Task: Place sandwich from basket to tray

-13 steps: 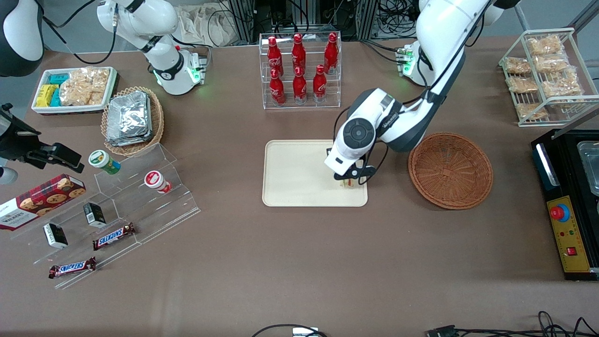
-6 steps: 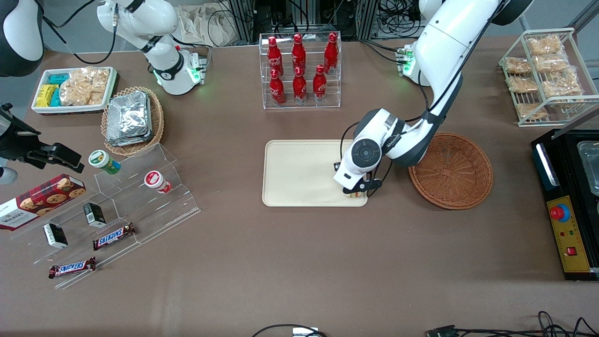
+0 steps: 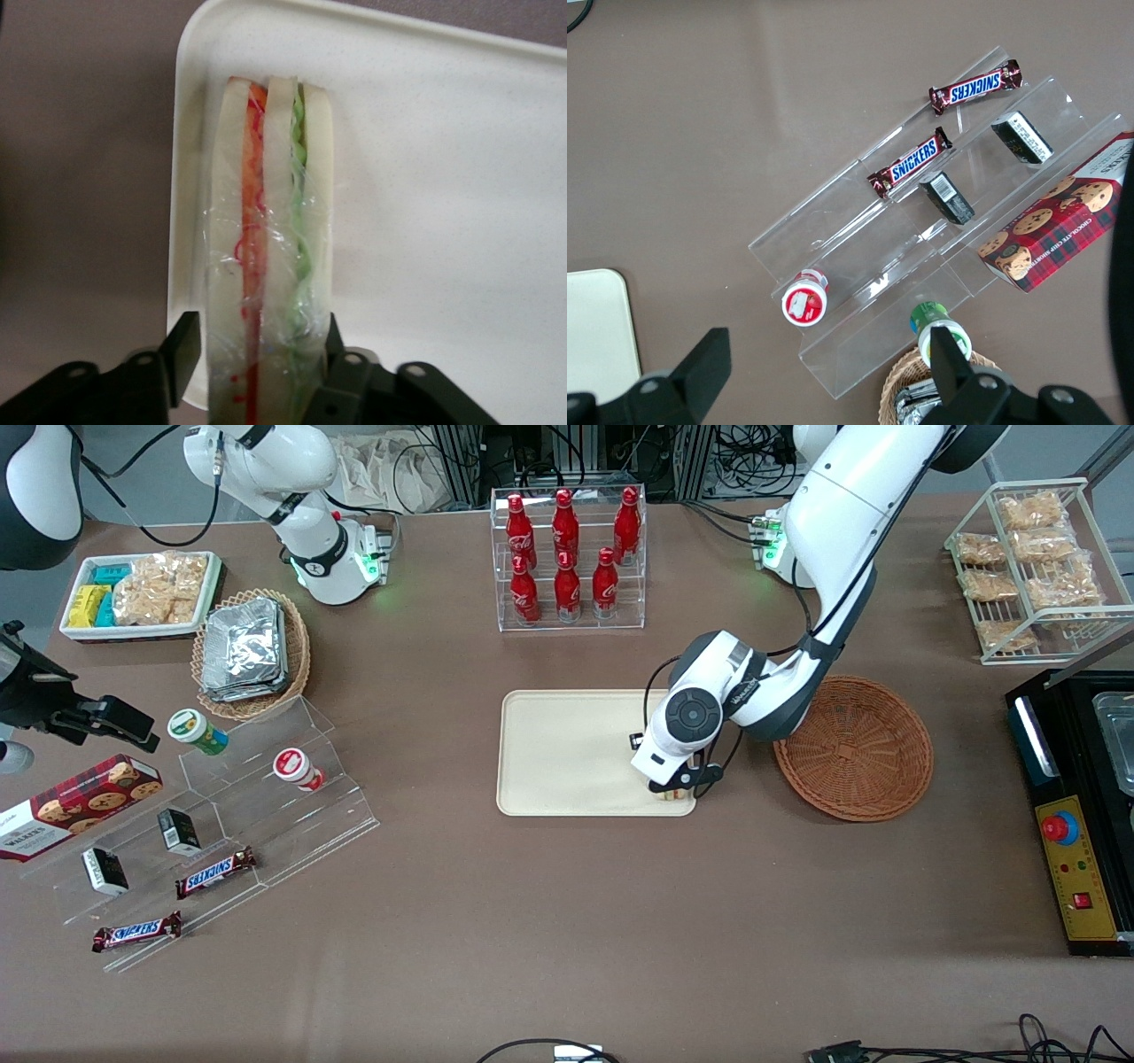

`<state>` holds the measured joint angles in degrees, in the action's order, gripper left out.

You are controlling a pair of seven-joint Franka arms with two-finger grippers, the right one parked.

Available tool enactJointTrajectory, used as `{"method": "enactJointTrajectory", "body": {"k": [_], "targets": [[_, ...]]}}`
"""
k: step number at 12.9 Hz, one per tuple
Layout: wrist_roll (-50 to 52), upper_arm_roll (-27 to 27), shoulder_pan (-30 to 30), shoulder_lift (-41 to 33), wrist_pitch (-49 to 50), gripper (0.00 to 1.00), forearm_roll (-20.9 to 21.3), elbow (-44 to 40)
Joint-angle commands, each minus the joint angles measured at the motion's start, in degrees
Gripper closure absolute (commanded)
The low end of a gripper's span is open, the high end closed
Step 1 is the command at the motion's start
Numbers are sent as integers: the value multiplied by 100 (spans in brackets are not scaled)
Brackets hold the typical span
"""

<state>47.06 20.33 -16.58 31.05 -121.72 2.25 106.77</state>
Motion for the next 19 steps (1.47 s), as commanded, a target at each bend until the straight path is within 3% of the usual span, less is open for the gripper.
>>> {"method": "enactJointTrajectory", "body": {"k": [1, 8, 11, 15, 19], "targets": [[67, -12, 75, -335, 243, 0, 92, -59], [32, -20, 365, -1556, 2728, 0, -5, -1428], [-47, -3, 786, -2391, 3161, 0, 65, -1431], [-1468, -64, 1419, -2955, 3575, 0, 74, -1430], [-2786, -1072, 1473, -3175, 3743, 0, 83, -1413]]}}
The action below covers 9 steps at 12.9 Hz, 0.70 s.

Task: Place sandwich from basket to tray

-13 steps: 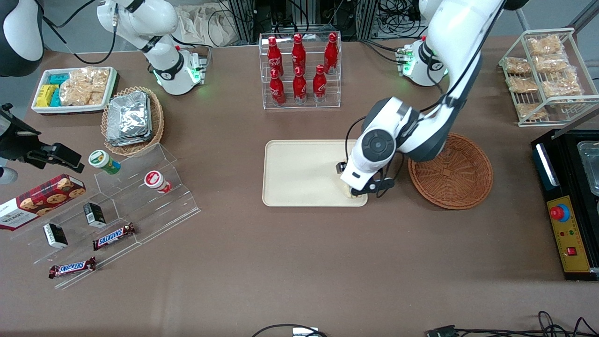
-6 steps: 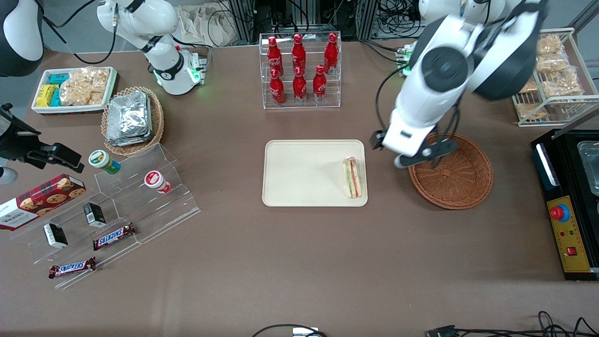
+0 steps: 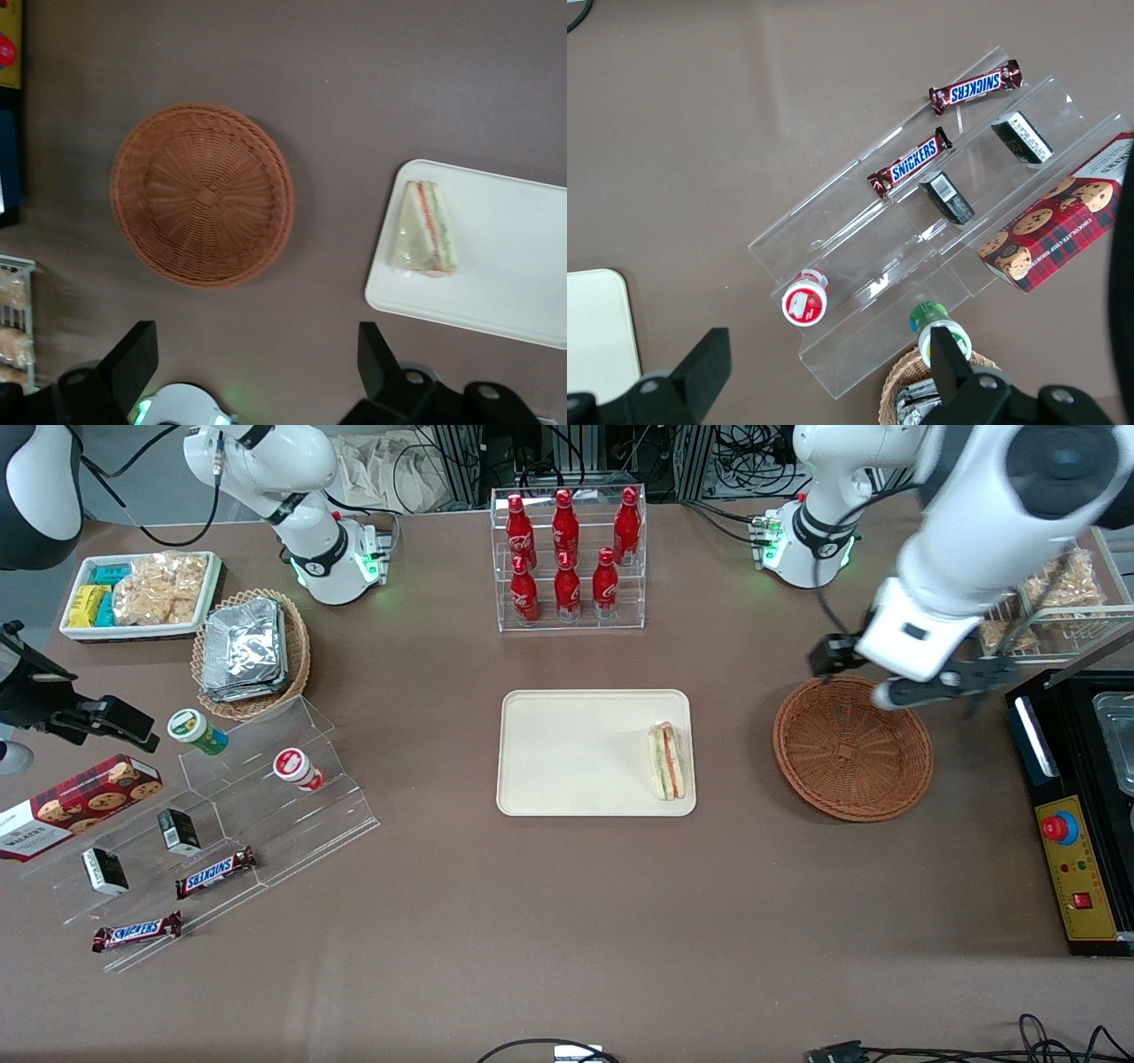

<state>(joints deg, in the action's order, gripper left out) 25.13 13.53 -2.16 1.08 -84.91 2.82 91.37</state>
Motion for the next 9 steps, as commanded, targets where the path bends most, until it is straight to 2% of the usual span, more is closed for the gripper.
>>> {"method": "enactJointTrajectory", "body": {"k": [1, 3, 5, 9], "targets": [[-814, -647, 31, -204, 62, 0, 17, 118], [-1218, -773, 119, -196, 62, 0, 25, 57], [-1273, -519, 549, -178, 53, 0, 8, 13], [-1212, -483, 515, -160, 71, 0, 17, -102]]}}
